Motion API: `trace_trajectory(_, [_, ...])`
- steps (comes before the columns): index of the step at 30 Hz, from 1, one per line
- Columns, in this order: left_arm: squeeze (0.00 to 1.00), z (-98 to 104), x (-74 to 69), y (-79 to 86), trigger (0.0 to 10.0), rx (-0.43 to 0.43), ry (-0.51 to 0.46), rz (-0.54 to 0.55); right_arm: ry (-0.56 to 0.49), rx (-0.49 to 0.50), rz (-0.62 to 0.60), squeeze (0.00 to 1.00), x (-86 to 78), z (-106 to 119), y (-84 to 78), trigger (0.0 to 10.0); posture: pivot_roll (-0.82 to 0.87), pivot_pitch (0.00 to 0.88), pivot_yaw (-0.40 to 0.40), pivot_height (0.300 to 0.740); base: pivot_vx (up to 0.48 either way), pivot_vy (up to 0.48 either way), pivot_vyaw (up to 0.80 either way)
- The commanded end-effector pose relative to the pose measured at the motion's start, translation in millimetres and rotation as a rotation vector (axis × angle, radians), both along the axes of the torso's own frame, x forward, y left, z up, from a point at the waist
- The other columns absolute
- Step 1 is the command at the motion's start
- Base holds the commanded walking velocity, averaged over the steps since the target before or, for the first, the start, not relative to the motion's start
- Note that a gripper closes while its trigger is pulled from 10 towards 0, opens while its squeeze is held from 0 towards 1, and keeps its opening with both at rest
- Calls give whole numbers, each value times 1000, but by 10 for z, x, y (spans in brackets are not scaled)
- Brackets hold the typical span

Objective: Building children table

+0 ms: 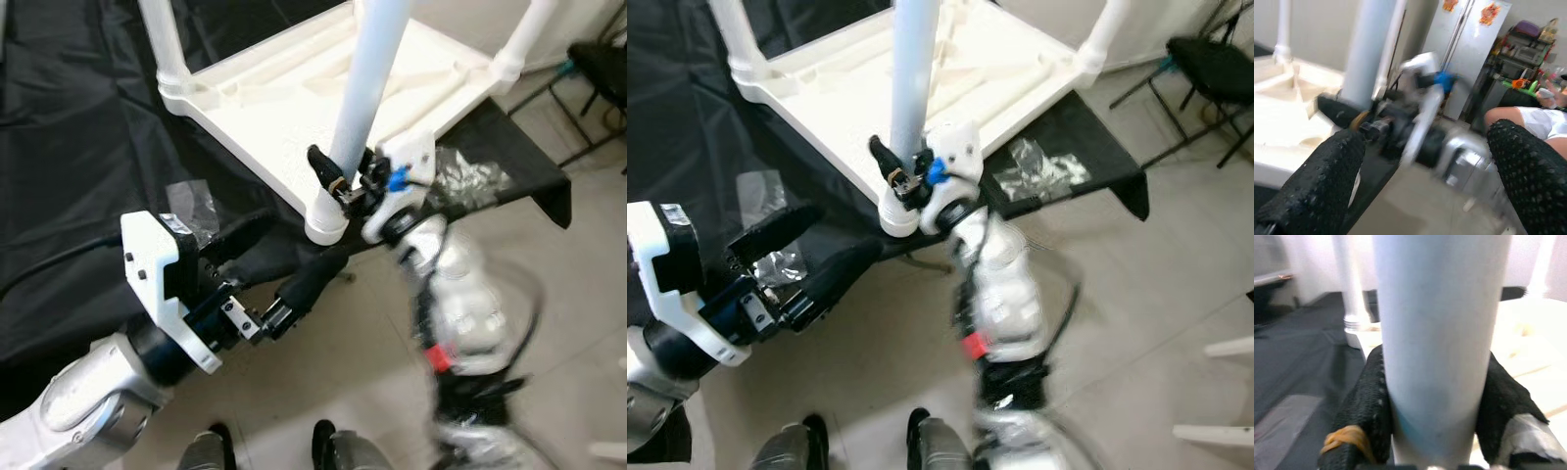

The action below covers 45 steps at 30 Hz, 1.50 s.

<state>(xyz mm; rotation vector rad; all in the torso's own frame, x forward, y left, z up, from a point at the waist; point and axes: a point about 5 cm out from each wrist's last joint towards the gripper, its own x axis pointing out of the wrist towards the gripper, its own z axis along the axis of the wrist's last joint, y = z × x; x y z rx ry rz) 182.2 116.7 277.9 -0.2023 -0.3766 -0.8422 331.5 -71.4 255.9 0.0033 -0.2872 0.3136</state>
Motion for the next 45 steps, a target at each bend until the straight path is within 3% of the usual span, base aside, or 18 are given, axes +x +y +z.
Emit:
trace_trajectory(1, [0, -13, 5, -21, 10000, 5, -6, -23, 248, -19, -156, 0, 267, -502, -66, 0, 61, 276, -78, 740, 0, 0, 0])
trace_trajectory(4, [0, -13, 10, -23, 10000, 6, -7, -27, 245, -9, -135, 0, 317, -449, -23, 0, 61, 276, -78, 740, 0, 0, 0])
trace_trajectory(5, [0, -14, 17, -28, 10000, 8, -8, -28, 253, -11, -108, 0, 333, -413, 15, 10000, 63, 279, -75, 740, 0, 0, 0])
trace_trajectory(9, [0, -9, 22, -36, 10000, 7, -9, -31, 244, 11, -56, 0, 313, -344, 62, 10000, 59, 283, -75, 740, 0, 0, 0])
trace_trajectory(11, [0, 0, 40, -24, 10000, 12, -10, -26, 159, 38, 215, 0, 214, -88, 103, 10000, 57, 308, -73, 740, 0, 0, 0])
trace_trajectory(13, [0, 2, 41, -19, 10000, 14, -10, -23, 125, 53, 304, 0, 138, 0, 120, 10000, 58, 310, -74, 740, 0, 0, 0])
trace_trajectory(14, [0, 3, 36, -14, 10000, 17, -10, -20, 69, 12, 377, 667, 55, 89, 81, 10000, 63, 317, -75, 740, 0, 0, 0])
trace_trajectory(17, [0, 3, 34, -14, 10000, 17, -10, -20, 60, -3, 376, 667, 44, 98, 69, 10000, 63, 317, -75, 740, 0, 0, 0])
trace_trajectory(18, [0, 3, 38, -12, 10000, 17, -11, -17, 52, 16, 445, 1000, 15, 123, 60, 10000, 64, 323, -78, 740, 0, 0, 0])
trace_trajectory(19, [0, -3, 34, -7, 10000, 17, -7, -13, 24, -38, 520, 1000, 26, 159, -83, 10000, 71, 336, -78, 740, 0, 0, 0])
trace_trajectory(26, [0, -17, -7, 3, 10000, 19, 3, -1, -49, -232, 683, 1000, 184, 415, -548, 10000, 85, 356, -81, 740, 0, 0, 0])
trace_trajectory(30, [0, -15, -21, -3, 10000, 18, 5, 0, -52, -275, 731, 1000, 239, 502, -604, 10000, 94, 361, -82, 740, 0, 0, 0])
trace_trajectory(31, [0, -11, -33, -4, 10000, 17, 5, 1, -52, -293, 783, 137, 249, 549, -599, 10000, 96, 363, -83, 740, 0, 0, 0])
trace_trajectory(32, [0, -9, -42, -5, 10000, 16, 5, 2, -52, -303, 820, 137, 248, 576, -593, 10000, 96, 363, -83, 740, 0, 0, 0])
trace_trajectory(33, [0, -8, -50, -4, 10000, 15, 6, 4, -44, -319, 871, 0, 247, 598, -569, 10000, 99, 363, -83, 740, 0, 0, 0])
trace_trajectory(42, [0, -7, -97, -12, 10000, 13, 8, 5, -59, -371, 947, 0, 349, 759, -550, 10000, 107, 365, -90, 740, 0, 0, 0])
trace_trajectory(43, [0, -7, -111, -8, 10000, 12, 7, 9, -53, -406, 972, 0, 346, 800, -584, 0, 107, 364, -94, 740, 0, 0, 0])
trace_trajectory(45, [0, -7, -116, -7, 10000, 12, 7, 10, -49, -417, 979, 0, 345, 813, -596, 0, 107, 364, -94, 740, 0, 0, 0])
